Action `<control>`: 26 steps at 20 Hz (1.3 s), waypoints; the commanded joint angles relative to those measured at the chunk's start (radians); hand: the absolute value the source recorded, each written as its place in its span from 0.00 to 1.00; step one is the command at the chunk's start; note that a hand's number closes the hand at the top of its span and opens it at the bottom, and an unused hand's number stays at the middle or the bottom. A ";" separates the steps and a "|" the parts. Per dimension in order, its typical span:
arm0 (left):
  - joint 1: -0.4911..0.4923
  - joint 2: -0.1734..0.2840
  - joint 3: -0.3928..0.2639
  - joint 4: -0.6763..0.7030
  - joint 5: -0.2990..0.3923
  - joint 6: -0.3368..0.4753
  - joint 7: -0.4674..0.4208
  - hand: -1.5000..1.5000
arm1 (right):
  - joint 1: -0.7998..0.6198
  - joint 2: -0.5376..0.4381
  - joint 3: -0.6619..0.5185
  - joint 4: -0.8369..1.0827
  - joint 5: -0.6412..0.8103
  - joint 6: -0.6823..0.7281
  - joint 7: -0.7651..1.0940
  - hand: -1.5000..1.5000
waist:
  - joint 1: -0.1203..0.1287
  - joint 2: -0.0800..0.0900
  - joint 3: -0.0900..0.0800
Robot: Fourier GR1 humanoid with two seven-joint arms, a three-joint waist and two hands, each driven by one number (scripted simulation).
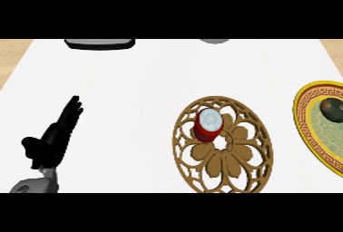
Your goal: Pick the squash from the placemat and place it in the plate
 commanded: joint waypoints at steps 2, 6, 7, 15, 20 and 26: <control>-0.019 0.009 0.020 0.019 0.005 -0.002 -0.001 0.50 | -0.016 0.045 -0.127 0.039 -0.128 -0.093 -0.117 0.00 | -0.007 -0.001 0.001; 0.038 -0.014 0.005 0.011 -0.009 0.007 -0.026 0.50 | 0.042 0.016 -0.262 0.030 -0.300 -0.013 -0.207 0.00 | -0.016 -0.004 0.000; 0.037 0.002 0.028 0.001 0.009 -0.002 -0.035 0.50 | 0.049 -0.018 -0.314 0.061 -0.353 0.029 -0.223 0.00 | -0.017 -0.004 0.001; -0.051 -0.020 0.015 0.067 -0.029 0.026 -0.024 0.50 | 0.236 -0.093 -0.488 0.165 -0.572 0.295 -0.398 0.00 | -0.023 -0.001 0.000; -0.003 -0.021 0.001 -0.023 -0.029 0.022 0.013 0.50 | 0.351 -0.186 -0.542 0.354 -0.598 0.463 -0.613 0.00 | -0.010 -0.001 0.002; 0.005 -0.018 0.016 0.032 -0.021 -0.009 -0.039 0.50 | 0.435 -0.255 -0.518 0.565 -0.554 0.567 -0.835 0.00 | -0.010 -0.001 0.002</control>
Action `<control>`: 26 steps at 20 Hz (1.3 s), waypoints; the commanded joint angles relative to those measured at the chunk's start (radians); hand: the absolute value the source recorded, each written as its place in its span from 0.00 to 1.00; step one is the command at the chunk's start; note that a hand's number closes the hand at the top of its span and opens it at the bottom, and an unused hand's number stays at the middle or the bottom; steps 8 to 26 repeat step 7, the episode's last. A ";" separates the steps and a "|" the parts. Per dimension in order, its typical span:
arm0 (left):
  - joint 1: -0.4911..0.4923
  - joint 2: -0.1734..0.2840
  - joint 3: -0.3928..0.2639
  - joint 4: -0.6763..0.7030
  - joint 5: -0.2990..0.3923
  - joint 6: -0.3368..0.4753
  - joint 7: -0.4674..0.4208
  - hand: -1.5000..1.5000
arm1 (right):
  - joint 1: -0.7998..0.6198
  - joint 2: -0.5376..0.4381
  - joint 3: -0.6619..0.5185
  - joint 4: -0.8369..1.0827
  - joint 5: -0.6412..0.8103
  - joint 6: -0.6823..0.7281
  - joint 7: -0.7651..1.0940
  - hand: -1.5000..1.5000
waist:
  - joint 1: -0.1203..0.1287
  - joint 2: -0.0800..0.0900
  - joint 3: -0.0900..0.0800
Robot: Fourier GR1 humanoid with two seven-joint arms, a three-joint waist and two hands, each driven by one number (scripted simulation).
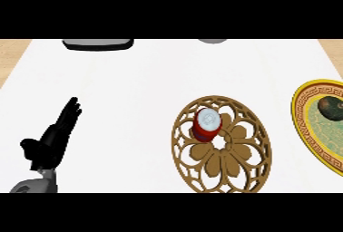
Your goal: Pick the squash from the placemat and place it in the plate
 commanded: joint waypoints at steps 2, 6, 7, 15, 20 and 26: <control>0.030 -0.017 -0.023 -0.074 -0.017 0.013 0.034 0.50 | 0.072 -0.035 0.023 0.178 0.043 0.059 -0.215 0.00 | 0.004 -0.001 0.001; 0.074 -0.037 -0.031 -0.062 -0.031 0.015 -0.007 0.50 | 0.021 -0.146 0.036 0.357 0.053 0.081 -0.285 0.00 | 0.008 0.000 0.002; -0.028 0.004 0.022 0.001 0.018 -0.019 0.026 0.50 | -0.032 -0.098 0.053 0.365 0.076 -0.012 -0.321 0.00 | 0.009 0.002 0.003; -0.028 0.004 0.022 0.001 0.018 -0.019 0.026 0.50 | -0.032 -0.098 0.053 0.365 0.076 -0.012 -0.321 0.00 | 0.009 0.002 0.003; -0.028 0.004 0.022 0.001 0.018 -0.019 0.026 0.50 | -0.032 -0.098 0.053 0.365 0.076 -0.012 -0.321 0.00 | 0.009 0.002 0.003; -0.028 0.004 0.022 0.001 0.018 -0.019 0.026 0.50 | -0.032 -0.098 0.053 0.365 0.076 -0.012 -0.321 0.00 | 0.009 0.002 0.003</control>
